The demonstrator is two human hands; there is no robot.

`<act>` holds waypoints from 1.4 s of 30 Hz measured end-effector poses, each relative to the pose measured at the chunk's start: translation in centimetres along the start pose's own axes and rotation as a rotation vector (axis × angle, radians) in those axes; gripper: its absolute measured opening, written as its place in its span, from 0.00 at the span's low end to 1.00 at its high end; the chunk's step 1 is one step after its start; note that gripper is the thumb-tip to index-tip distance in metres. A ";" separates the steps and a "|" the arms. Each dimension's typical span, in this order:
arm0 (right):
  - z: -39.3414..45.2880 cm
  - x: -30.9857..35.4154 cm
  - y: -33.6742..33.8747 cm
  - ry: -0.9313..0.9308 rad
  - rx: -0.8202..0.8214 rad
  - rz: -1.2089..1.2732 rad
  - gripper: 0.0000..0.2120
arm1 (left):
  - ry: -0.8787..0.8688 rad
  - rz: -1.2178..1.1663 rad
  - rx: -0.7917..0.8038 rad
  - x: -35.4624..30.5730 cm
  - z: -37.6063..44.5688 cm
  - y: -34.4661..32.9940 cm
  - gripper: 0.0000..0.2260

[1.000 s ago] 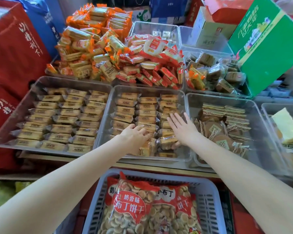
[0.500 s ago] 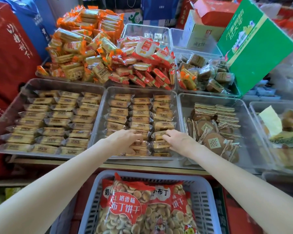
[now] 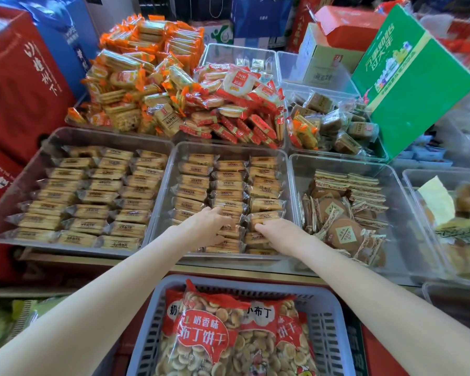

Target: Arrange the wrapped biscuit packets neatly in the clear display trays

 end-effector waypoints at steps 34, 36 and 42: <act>-1.7 -0.2 0.9 -0.068 0.030 -0.172 0.22 | -0.004 0.153 -0.050 -1.3 -1.2 0.6 0.19; -1.3 0.4 1.4 -0.109 0.020 -0.168 0.20 | 0.010 0.152 -0.063 -1.6 -1.2 0.4 0.18; -1.3 1.2 2.4 -0.181 0.029 -0.126 0.19 | 0.007 0.099 -0.031 -1.5 -2.1 0.2 0.22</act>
Point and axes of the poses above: each hand's wrist, its own z-axis towards the middle knuckle, its own y-axis out of the back of the hand, x = y × z, the point moved 4 cm from there along z, towards the middle knuckle, and after that the axes turned 7 degrees about z, right-handed, at the moved point
